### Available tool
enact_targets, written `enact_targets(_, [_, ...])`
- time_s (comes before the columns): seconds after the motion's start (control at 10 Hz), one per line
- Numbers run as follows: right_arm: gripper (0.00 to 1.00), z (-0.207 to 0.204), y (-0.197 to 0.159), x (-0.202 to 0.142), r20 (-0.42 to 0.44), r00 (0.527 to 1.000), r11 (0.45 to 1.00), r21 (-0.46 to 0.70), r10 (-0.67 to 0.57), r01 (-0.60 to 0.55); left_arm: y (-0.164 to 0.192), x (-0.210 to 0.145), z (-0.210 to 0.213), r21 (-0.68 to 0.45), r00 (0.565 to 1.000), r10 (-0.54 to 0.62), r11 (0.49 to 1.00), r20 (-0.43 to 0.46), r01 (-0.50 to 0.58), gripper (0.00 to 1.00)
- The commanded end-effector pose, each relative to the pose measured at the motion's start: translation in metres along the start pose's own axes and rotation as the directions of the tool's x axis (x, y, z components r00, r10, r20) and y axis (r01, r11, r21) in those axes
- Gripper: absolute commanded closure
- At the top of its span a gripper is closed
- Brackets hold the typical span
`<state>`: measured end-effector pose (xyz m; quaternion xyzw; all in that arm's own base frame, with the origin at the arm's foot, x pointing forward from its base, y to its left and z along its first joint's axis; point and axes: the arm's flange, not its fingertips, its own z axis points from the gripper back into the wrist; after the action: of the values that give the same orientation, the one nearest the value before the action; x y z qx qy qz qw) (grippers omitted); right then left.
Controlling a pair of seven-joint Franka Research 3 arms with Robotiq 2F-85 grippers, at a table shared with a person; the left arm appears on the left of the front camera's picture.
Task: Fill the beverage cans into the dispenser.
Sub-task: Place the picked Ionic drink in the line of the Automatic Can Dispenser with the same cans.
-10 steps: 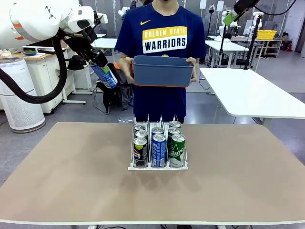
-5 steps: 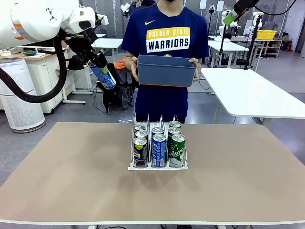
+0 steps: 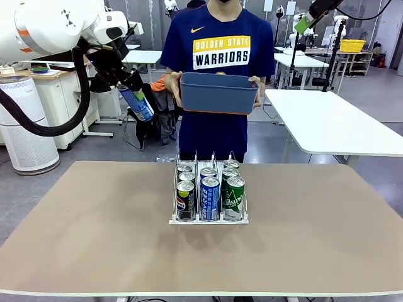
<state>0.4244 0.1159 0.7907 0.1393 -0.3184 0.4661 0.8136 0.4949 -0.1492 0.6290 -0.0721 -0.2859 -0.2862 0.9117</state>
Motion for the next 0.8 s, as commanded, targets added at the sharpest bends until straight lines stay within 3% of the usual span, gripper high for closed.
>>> enact_targets(0.0, [0.0, 0.0, 0.0, -0.001, -0.001, 1.0, 1.0, 0.001, -0.001, 0.001, -0.039, -0.006, 0.015, 0.012, 0.987, 0.155, 0.988, -0.029, -0.155, 0.43])
enact_targets(0.5, [0.0, 0.0, 0.0, -0.001, -0.001, 1.0, 1.0, 0.001, -0.001, 0.001, -0.116, -0.037, -0.002, 0.139, 0.944, 0.311, 0.945, -0.111, -0.296, 0.43])
enact_targets(0.6, [0.0, 0.0, 0.0, -0.001, -0.001, 1.0, 1.0, 0.001, -0.001, 0.001, -0.128, -0.035, -0.006, 0.138, 0.954, 0.278, 0.955, -0.116, -0.262, 0.43])
enact_targets(0.7, [0.0, 0.0, 0.0, -0.001, -0.001, 1.0, 1.0, 0.001, -0.001, 0.001, -0.132, -0.033, -0.003, 0.013, 0.966, 0.213, 0.977, -0.144, -0.214, 0.43])
